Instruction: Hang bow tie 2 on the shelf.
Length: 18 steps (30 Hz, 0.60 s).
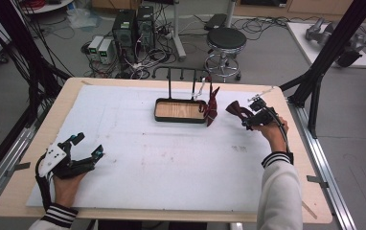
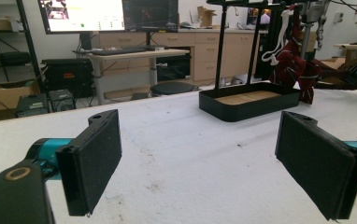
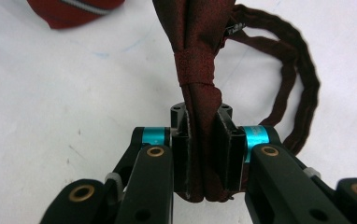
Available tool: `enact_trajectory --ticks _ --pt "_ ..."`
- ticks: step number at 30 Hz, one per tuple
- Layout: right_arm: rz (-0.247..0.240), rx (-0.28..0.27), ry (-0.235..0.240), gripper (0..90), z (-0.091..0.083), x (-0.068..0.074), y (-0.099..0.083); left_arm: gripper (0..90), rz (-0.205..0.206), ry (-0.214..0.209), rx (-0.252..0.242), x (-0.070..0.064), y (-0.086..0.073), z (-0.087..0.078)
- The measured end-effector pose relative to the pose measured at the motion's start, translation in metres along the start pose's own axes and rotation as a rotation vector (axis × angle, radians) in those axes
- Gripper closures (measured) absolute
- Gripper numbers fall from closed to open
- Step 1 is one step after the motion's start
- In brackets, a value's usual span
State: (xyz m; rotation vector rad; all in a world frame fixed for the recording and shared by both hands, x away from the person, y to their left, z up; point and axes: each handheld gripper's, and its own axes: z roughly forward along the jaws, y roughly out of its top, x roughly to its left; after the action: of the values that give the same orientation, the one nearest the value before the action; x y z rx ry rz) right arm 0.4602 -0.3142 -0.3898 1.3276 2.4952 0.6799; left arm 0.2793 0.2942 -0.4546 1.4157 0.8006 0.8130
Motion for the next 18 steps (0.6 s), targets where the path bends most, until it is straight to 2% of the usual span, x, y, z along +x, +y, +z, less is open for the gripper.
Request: enact_trajectory --ticks 6,14,18 --pt "0.036 -0.066 -0.015 78.9 -0.01 0.0 0.0 15.0 0.001 0.001 -0.002 0.0 0.0 0.0" --pt "0.093 -0.22 -0.027 78.8 -0.029 0.004 0.002 15.0 0.001 0.001 -0.002 0.0 0.0 0.0" --pt "0.098 -0.283 -0.026 78.8 -0.036 0.007 0.004 15.0 0.001 0.001 -0.002 0.0 0.0 0.0"
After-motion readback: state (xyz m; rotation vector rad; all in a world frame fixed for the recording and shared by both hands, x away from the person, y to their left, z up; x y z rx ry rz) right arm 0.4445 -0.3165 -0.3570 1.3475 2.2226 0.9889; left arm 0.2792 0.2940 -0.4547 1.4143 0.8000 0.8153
